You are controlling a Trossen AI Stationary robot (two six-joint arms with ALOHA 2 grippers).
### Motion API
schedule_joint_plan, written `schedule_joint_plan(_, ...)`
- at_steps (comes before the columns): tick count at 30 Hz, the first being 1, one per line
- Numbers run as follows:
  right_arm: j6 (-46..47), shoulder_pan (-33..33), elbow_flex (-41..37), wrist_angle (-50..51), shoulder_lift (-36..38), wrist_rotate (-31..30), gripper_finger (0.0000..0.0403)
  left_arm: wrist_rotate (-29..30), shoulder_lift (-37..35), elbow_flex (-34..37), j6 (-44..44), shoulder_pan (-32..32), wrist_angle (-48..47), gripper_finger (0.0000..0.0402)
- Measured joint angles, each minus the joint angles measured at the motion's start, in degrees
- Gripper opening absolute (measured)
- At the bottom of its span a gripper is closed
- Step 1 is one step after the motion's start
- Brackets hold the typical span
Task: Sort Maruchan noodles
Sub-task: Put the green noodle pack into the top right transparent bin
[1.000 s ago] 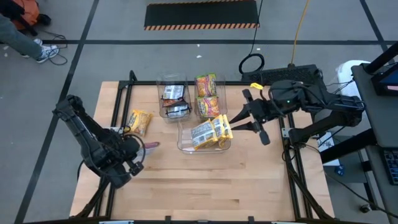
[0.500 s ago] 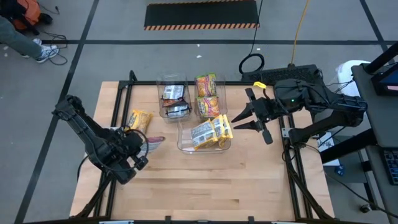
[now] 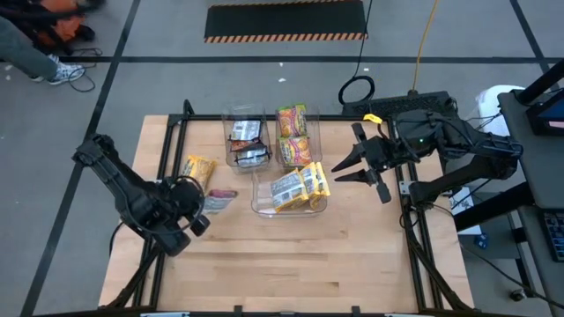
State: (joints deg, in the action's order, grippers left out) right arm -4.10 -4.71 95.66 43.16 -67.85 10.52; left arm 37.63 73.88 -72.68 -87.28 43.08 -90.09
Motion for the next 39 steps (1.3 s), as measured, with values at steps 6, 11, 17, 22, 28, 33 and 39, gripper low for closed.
schedule_joint_plan(6,-0.01,-0.01,-0.01,0.66,0.19,0.00,0.0093,1.66,0.01,-4.40,6.39,-2.80,0.08,0.0000)
schedule_joint_plan(11,-0.02,0.00,-0.02,2.04,0.17,0.00,0.0093,2.80,0.01,-8.78,13.65,-6.58,0.06,0.0000)
schedule_joint_plan(17,-0.91,0.00,-0.01,3.68,0.39,-0.02,0.0093,3.61,0.01,-12.61,22.16,-12.05,0.29,0.0000)
schedule_joint_plan(22,-4.25,0.00,0.00,3.88,1.61,-0.31,0.0093,3.60,0.01,-14.51,29.38,-16.51,2.41,0.0000)
schedule_joint_plan(28,-5.86,0.00,0.00,3.93,4.13,-3.85,0.0093,3.55,0.01,-15.50,41.22,-22.65,10.46,0.0000)
schedule_joint_plan(33,-6.18,0.01,0.00,4.20,6.63,-7.86,0.0093,2.09,0.01,-15.50,50.92,-28.01,18.80,0.0000)
schedule_joint_plan(39,-6.14,0.02,0.00,6.09,8.96,-7.96,0.0093,-0.15,0.01,-15.50,61.46,-33.94,27.95,0.0000)
